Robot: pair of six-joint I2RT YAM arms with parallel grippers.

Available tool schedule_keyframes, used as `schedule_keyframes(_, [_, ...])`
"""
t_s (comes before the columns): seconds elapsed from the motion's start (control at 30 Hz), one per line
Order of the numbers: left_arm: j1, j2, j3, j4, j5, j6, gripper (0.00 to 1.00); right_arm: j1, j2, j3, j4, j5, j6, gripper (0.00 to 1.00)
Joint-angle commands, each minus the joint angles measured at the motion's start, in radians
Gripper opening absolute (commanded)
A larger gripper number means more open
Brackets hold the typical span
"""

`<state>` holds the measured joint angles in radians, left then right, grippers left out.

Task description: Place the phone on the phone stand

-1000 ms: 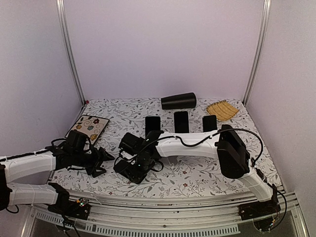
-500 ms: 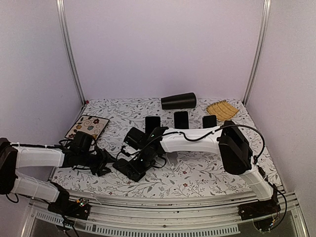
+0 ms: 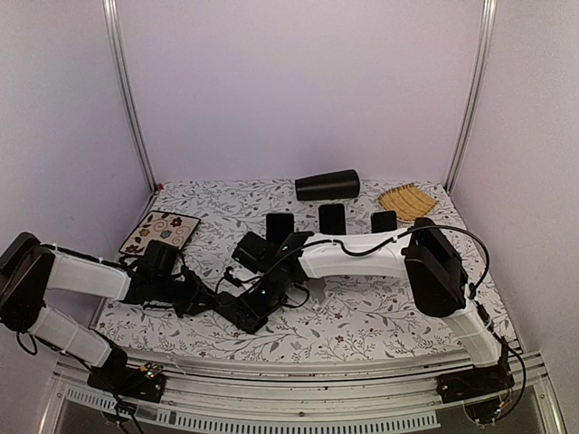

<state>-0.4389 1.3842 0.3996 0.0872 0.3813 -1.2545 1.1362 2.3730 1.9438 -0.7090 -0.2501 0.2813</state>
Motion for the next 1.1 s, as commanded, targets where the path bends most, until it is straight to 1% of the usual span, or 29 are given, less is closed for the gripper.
schedule_keyframes(0.0, [-0.009,0.006,0.010,0.024,0.006,0.006,0.18,-0.011,-0.071,-0.008,0.047,-0.031,0.009,0.59])
schedule_keyframes(0.13, [-0.009,-0.017,0.019,0.021,0.013,0.009,0.02,-0.011,-0.078,-0.008,0.052,-0.024,0.008,0.59])
schedule_keyframes(0.17, [-0.009,-0.026,0.024,0.016,0.014,0.013,0.00,-0.012,-0.082,-0.009,0.054,-0.021,0.007,0.59])
schedule_keyframes(0.23, [-0.009,-0.044,0.039,-0.001,0.011,0.029,0.00,-0.012,-0.091,-0.011,0.060,-0.015,0.003,0.62])
schedule_keyframes(0.37, [-0.009,-0.097,0.066,-0.032,-0.002,0.066,0.00,-0.012,-0.111,-0.014,0.069,-0.007,-0.010,0.71])
schedule_keyframes(0.6, [-0.013,-0.218,0.140,-0.066,-0.030,0.197,0.00,-0.024,-0.193,-0.016,0.082,0.032,-0.020,0.89])
schedule_keyframes(0.73, [-0.036,-0.279,0.199,-0.078,-0.068,0.275,0.00,-0.043,-0.271,-0.040,0.099,0.060,-0.015,0.93])
schedule_keyframes(0.83, [-0.079,-0.302,0.255,-0.079,-0.115,0.327,0.00,-0.063,-0.350,-0.091,0.135,0.074,-0.002,0.95])
schedule_keyframes(0.97, [-0.164,-0.284,0.346,-0.079,-0.184,0.403,0.00,-0.079,-0.448,-0.157,0.179,0.104,0.001,1.00])
schedule_keyframes(1.07, [-0.236,-0.247,0.422,-0.064,-0.238,0.461,0.00,-0.087,-0.511,-0.199,0.205,0.135,0.000,0.99])
